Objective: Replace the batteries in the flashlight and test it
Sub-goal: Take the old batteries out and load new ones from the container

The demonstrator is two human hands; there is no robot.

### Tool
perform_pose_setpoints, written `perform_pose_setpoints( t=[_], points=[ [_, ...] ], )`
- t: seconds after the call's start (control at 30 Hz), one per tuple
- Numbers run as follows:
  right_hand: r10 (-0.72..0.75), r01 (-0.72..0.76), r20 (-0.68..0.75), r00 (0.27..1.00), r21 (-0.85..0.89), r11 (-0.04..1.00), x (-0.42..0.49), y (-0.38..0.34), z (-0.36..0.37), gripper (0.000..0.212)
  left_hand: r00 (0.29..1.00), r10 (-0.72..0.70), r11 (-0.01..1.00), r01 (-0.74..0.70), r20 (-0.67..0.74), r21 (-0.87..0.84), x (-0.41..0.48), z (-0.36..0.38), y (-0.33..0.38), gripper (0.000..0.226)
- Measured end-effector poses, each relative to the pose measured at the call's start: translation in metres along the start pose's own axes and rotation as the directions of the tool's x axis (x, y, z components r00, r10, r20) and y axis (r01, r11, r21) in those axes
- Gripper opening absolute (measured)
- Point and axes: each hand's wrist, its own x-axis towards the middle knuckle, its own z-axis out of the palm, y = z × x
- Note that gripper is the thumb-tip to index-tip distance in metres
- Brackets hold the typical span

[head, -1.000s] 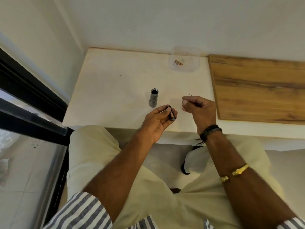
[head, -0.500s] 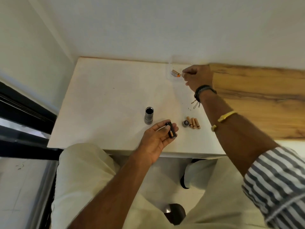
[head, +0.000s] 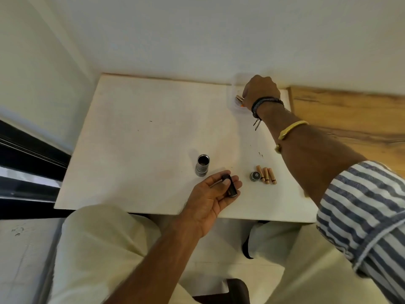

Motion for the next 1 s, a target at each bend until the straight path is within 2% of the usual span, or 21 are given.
perform_pose_setpoints(
  t=[0.1,0.2,0.3,0.47,0.57,0.67,0.73,1.0],
  points=[
    [-0.002,0.001,0.039,0.999,0.019,1.000,-0.002,-0.001,-0.002,0.028,1.000,0.007,1.000,-0.008,-0.005,-0.005,-0.002,0.001,0.000,0.032],
    [0.009,-0.008,-0.006,1.000,0.067,0.998,-0.010,0.000,-0.007,0.028,1.000,0.017,1.000,-0.017,0.004,-0.023,-0.005,0.004,0.002,0.034],
    [0.021,-0.006,-0.089,0.996,0.171,0.985,-0.026,0.001,-0.015,0.018,0.999,0.021,1.000,-0.021,0.034,-0.009,-0.010,0.008,0.002,0.034],
    [0.006,0.050,-0.145,0.989,0.380,0.924,-0.078,0.009,-0.033,0.019,0.999,0.004,1.000,-0.004,0.049,-0.003,-0.017,0.014,0.002,0.030],
    [0.028,0.054,-0.135,0.990,0.565,0.823,-0.123,0.020,-0.037,0.015,0.998,0.016,1.000,-0.015,0.054,-0.012,-0.020,0.017,0.000,0.029],
    [0.063,-0.053,0.019,0.998,0.808,0.587,-0.173,0.032,-0.033,0.017,0.998,0.036,0.999,-0.038,0.051,0.022,-0.023,0.017,-0.001,0.028],
    [0.064,-0.098,0.076,0.995,0.873,0.477,-0.206,0.040,-0.029,0.020,0.997,0.064,0.996,-0.066,0.039,0.052,-0.025,0.016,-0.003,0.027],
    [-0.016,-0.083,0.102,0.995,0.886,0.456,-0.274,0.051,-0.019,0.014,0.987,0.163,0.978,-0.160,-0.012,0.131,-0.029,0.008,-0.005,0.018]
  ],
)
